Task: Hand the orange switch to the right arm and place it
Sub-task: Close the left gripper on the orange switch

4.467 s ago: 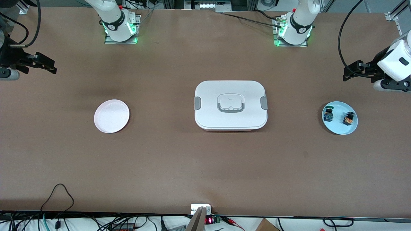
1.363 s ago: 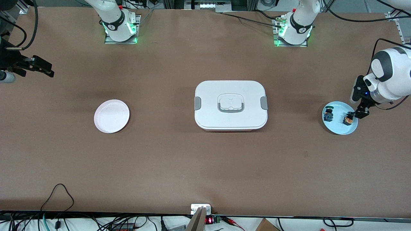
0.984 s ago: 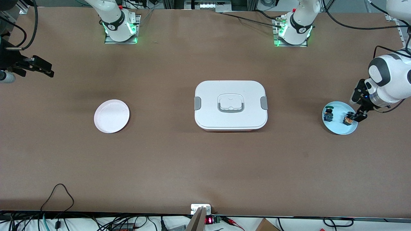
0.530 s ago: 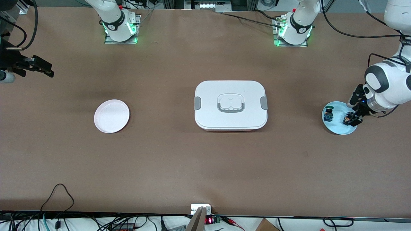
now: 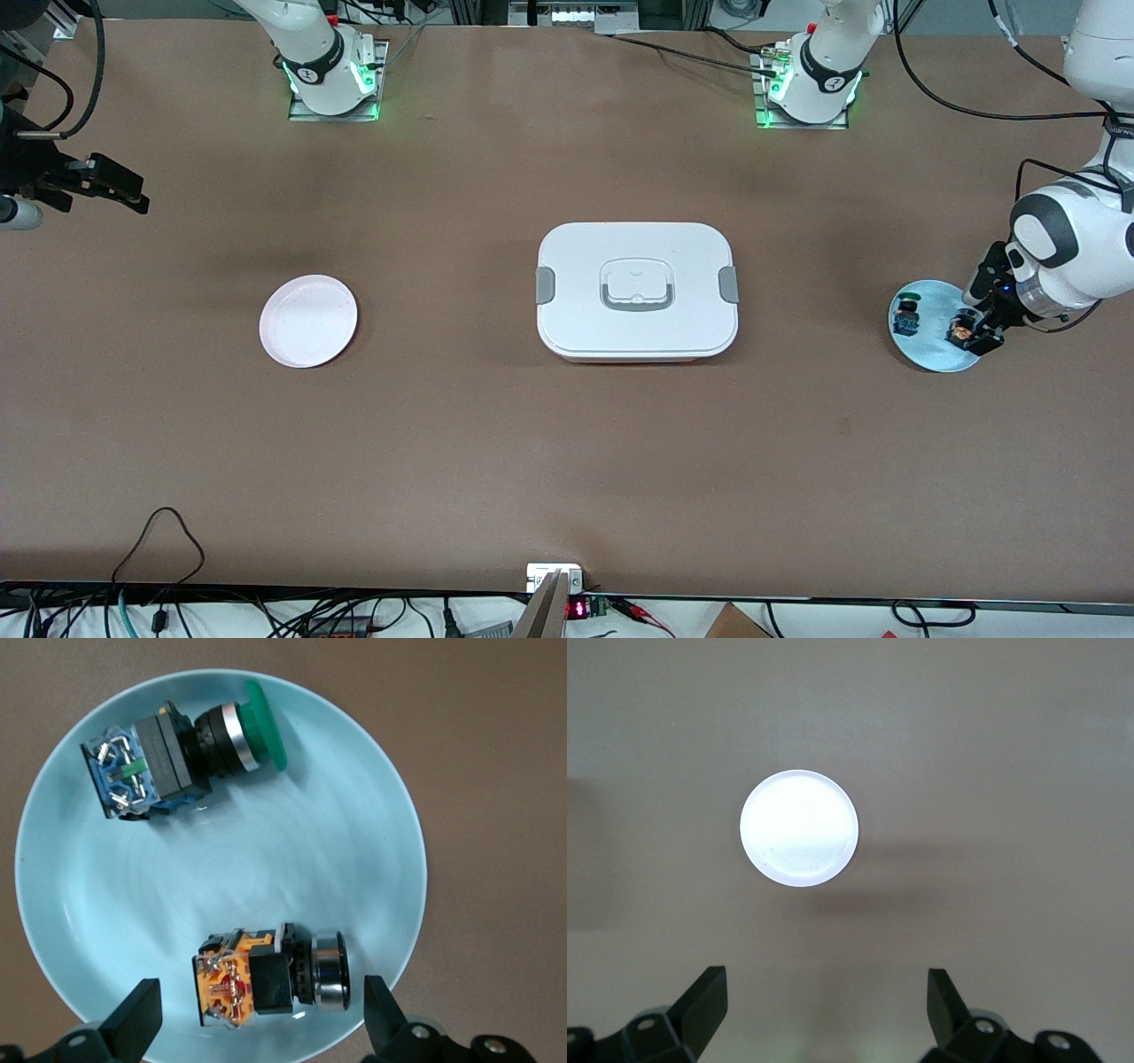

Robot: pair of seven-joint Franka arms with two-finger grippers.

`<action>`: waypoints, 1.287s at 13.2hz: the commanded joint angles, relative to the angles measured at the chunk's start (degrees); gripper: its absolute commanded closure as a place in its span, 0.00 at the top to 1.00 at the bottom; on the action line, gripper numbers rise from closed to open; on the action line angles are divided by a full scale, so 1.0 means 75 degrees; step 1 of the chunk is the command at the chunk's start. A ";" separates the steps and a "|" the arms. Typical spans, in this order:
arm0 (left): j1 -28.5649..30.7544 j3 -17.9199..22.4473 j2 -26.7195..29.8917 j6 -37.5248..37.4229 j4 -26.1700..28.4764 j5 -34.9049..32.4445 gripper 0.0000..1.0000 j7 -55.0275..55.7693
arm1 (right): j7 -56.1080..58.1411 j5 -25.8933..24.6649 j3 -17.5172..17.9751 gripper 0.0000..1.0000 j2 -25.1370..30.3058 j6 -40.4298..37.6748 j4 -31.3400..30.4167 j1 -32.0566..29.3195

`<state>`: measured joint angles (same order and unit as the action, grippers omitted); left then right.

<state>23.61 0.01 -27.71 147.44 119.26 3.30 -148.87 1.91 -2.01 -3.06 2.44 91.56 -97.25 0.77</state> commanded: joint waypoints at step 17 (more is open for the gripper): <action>0.0203 -0.0177 -0.0349 -0.0474 -0.0455 0.0380 0.24 -0.0307 | -0.0103 -0.0037 0.0021 1.00 -0.0115 -0.0067 0.0123 -0.0079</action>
<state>24.52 -0.66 -29.85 146.56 118.25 4.23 -148.93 1.87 -2.01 -3.24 1.92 91.55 -97.25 0.67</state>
